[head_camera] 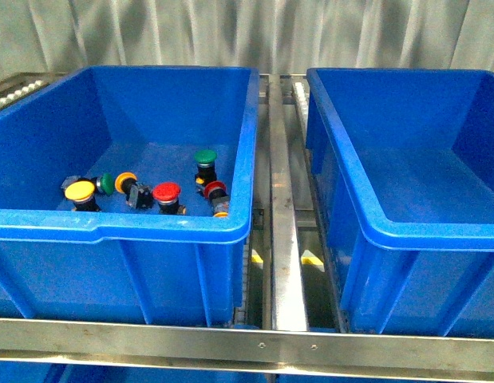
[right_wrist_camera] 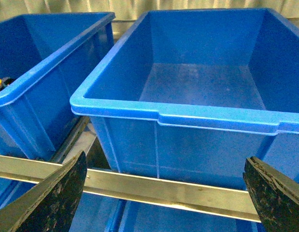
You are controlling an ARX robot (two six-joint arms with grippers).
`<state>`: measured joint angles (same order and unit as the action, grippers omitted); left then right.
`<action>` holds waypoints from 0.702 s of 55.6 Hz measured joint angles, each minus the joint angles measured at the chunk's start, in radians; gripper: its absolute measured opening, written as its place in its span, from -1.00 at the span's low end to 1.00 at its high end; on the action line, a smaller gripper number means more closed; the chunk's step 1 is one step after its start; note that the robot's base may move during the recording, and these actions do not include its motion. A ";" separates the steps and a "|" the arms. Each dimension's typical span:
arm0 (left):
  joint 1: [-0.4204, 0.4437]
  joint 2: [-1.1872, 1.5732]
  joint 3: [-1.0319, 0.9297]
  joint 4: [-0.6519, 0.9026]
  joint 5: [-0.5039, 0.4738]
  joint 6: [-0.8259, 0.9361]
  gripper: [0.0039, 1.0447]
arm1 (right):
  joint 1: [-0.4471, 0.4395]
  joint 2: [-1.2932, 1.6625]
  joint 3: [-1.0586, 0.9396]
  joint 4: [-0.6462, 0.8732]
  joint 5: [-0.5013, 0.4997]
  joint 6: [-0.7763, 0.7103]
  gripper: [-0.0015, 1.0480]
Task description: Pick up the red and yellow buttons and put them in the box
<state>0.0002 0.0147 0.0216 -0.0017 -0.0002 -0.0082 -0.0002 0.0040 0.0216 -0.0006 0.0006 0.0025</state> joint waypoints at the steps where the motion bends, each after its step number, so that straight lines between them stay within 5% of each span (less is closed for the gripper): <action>1: 0.000 0.000 0.000 0.000 0.000 0.000 0.85 | 0.000 0.000 0.000 0.000 0.000 0.000 0.87; 39: 0.000 0.000 0.000 0.000 0.000 0.000 0.85 | 0.000 0.000 0.000 0.000 0.000 0.000 0.87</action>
<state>0.0002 0.0147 0.0216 -0.0017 0.0002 -0.0082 -0.0002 0.0040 0.0216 -0.0006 0.0006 0.0025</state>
